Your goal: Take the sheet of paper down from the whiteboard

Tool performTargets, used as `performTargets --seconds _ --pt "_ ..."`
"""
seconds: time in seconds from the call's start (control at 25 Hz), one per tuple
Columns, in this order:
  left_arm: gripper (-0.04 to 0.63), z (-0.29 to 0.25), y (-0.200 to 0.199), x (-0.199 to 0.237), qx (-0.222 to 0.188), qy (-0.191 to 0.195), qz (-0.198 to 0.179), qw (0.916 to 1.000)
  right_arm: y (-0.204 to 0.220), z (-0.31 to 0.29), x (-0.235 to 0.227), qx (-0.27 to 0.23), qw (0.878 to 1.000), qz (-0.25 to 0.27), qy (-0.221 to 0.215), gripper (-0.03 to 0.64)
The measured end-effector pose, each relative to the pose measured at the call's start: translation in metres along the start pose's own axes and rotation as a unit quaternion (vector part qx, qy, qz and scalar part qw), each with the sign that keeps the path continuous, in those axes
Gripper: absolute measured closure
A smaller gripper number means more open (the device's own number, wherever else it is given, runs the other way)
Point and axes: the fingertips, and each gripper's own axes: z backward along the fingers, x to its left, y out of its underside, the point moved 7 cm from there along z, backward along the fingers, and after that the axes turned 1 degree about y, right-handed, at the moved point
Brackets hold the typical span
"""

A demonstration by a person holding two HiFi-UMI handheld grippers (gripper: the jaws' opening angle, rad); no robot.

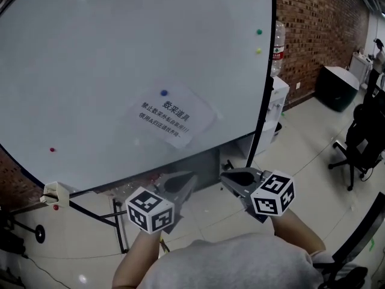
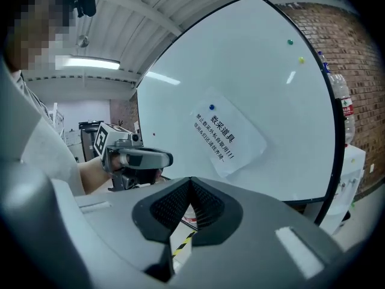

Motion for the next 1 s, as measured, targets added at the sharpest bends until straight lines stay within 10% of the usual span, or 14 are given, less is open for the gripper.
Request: performTargets --seconds 0.48,1.0 --pt "0.595 0.016 0.008 0.029 -0.012 -0.105 0.022 0.9942 -0.023 -0.047 -0.025 0.01 0.994 0.092 -0.061 0.618" --pt "0.595 0.035 -0.023 0.114 -0.025 -0.101 0.009 0.9945 -0.122 -0.128 -0.034 -0.042 0.968 0.246 0.024 0.618"
